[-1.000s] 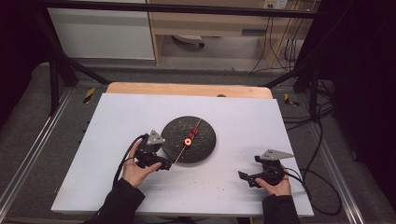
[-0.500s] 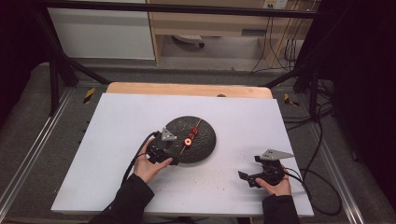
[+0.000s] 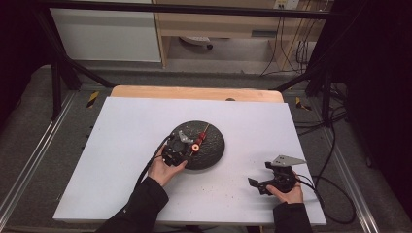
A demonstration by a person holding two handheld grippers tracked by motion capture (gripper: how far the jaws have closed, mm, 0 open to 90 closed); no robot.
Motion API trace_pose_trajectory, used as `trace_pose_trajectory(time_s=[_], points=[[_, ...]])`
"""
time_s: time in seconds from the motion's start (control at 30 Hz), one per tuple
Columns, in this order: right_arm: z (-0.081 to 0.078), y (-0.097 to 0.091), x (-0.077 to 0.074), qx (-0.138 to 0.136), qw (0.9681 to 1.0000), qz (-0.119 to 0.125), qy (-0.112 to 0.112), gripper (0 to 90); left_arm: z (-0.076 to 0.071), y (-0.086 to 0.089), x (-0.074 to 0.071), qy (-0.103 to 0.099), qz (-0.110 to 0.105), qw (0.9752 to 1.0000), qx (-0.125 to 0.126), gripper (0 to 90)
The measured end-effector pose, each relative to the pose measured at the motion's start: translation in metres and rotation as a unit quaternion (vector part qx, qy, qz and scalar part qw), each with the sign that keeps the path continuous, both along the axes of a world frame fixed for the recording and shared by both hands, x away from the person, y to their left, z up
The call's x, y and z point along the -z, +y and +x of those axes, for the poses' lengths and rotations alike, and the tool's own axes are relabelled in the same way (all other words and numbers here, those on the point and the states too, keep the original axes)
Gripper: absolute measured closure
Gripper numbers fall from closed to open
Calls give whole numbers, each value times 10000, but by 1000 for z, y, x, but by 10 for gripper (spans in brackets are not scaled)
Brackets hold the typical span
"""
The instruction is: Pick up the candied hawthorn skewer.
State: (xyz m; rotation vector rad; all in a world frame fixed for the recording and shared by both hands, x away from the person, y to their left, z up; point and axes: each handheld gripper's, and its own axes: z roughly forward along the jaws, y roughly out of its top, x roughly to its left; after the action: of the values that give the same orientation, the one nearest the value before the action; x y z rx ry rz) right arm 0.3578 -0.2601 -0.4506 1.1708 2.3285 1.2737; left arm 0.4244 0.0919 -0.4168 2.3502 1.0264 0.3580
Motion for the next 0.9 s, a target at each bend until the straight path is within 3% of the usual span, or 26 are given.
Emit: trace_pose_trajectory(time_s=[0.3, 0.63, 0.9], points=[[0, 0, 0, -1, 10000, -6, 3, 5, 3, -4, 4, 206, -14, 9997, -143, 763], [0, 0, 0, -24, 10000, -17, 3, 5, 3, -6, 5, 225, -71, 9987, -443, 871], [0, 0, 0, -20, 10000, -24, 0, 5, 2, 1, 5, 141, -226, 9983, -526, 881]])
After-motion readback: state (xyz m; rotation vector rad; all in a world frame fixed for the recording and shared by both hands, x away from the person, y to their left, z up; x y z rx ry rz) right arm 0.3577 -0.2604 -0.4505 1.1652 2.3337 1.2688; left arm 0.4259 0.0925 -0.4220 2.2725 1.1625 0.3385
